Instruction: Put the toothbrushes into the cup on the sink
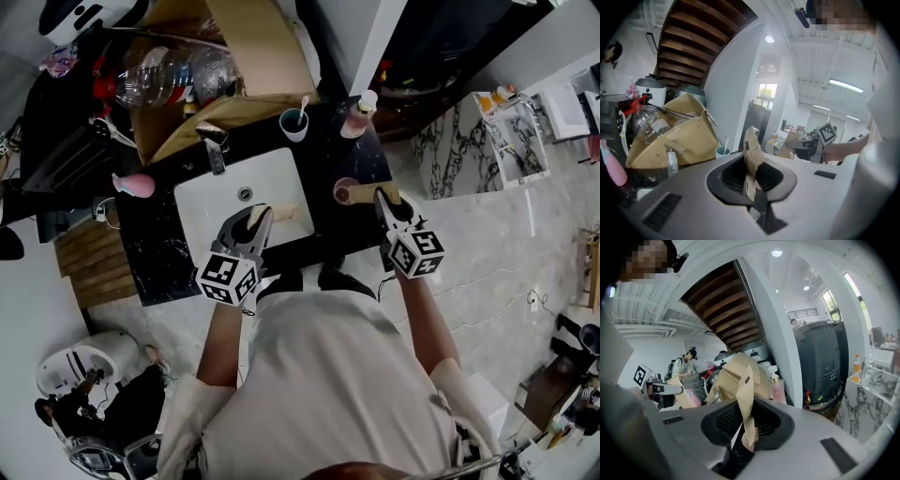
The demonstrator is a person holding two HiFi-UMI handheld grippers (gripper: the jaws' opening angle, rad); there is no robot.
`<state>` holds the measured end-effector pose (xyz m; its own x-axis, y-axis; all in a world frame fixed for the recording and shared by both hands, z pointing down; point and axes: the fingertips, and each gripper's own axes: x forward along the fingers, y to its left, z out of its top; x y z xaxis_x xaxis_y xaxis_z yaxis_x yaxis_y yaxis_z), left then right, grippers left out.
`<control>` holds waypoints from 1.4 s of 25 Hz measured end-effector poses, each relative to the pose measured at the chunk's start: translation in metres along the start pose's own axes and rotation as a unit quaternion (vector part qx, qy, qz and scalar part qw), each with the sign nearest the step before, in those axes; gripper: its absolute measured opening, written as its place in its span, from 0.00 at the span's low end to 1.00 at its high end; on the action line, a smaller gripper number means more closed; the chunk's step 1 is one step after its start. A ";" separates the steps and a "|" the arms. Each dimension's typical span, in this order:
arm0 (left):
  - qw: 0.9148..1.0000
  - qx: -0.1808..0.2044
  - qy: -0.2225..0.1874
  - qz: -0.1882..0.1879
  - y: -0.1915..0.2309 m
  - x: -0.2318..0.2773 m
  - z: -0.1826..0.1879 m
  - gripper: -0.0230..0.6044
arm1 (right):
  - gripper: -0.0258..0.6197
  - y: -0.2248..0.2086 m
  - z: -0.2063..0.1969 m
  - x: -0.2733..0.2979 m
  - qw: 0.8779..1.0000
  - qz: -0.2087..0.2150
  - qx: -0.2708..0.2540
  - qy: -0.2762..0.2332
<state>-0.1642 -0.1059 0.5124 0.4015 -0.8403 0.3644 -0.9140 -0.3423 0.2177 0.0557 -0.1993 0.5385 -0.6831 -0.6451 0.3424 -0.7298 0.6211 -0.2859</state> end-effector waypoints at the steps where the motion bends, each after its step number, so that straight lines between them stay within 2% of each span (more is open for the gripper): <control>1: 1.000 -0.001 0.000 0.004 0.001 -0.001 -0.001 0.09 | 0.15 0.000 -0.002 0.003 1.000 0.002 -0.001 0.003; 12: 0.999 -0.018 0.006 0.035 0.014 -0.004 -0.011 0.09 | 0.15 -0.006 -0.031 0.038 0.999 0.013 -0.035 0.040; 17: 0.999 -0.014 0.012 0.042 0.015 -0.005 -0.014 0.09 | 0.15 -0.008 -0.046 0.050 0.997 0.015 -0.042 0.058; 35: 0.998 -0.024 0.017 0.059 0.023 -0.024 -0.026 0.09 | 0.16 -0.014 -0.084 0.062 0.995 -0.002 -0.025 0.098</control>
<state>-0.1929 -0.0828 0.5324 0.2929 -0.8586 0.4208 -0.9517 -0.2196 0.2145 0.0258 -0.2106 0.6385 -0.6587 -0.5508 0.5125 -0.7261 0.6438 -0.2414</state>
